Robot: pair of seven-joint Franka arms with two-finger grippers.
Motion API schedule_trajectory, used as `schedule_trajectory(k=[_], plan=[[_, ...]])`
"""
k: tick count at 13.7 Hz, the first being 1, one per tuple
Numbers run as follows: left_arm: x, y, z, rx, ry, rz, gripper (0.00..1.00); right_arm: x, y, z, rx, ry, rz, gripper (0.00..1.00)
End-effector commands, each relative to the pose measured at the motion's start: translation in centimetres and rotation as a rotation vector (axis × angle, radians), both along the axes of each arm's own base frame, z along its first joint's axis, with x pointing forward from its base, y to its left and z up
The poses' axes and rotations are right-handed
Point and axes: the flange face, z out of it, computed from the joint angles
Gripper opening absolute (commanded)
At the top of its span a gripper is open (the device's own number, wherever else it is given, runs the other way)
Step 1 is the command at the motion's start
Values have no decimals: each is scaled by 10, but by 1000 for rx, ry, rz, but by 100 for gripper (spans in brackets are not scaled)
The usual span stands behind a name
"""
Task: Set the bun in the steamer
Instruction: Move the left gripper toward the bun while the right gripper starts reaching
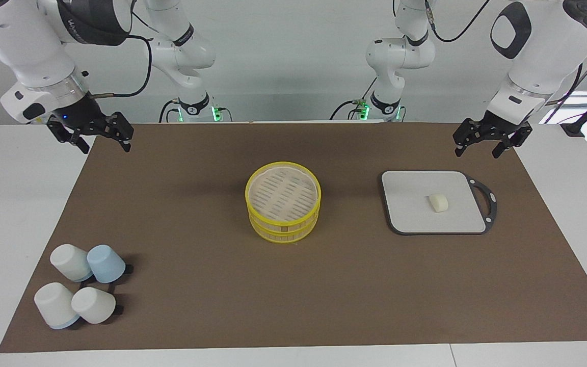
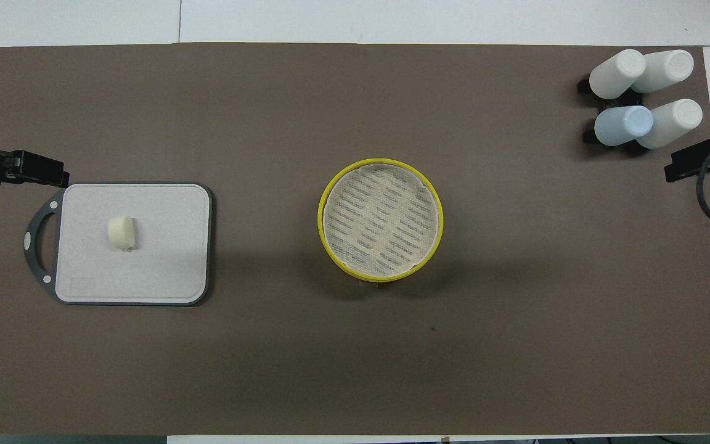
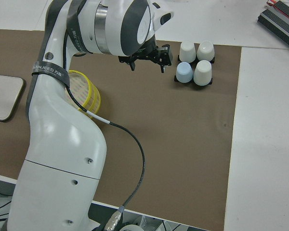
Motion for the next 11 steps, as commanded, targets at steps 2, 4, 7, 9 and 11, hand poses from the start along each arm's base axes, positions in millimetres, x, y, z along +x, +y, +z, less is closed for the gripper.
schedule_trajectory(k=[2, 4, 7, 9, 11], plan=[[-21, 6, -18, -9, 28, 18, 100, -12, 6, -5, 11, 1, 1, 100], [-26, 16, -48, -12, -24, 39, 100, 1, 26, -2, 4, -75, -17, 100], [-29, 17, -95, -9, -12, 39, 100, 11, 59, -20, 9, -62, -22, 100], [-36, 21, -135, -8, -35, 47, 100, 22, 93, -35, 10, -61, -4, 100], [-40, 25, -159, -7, -53, 58, 100, 34, 138, -56, 5, -39, -39, 100]])
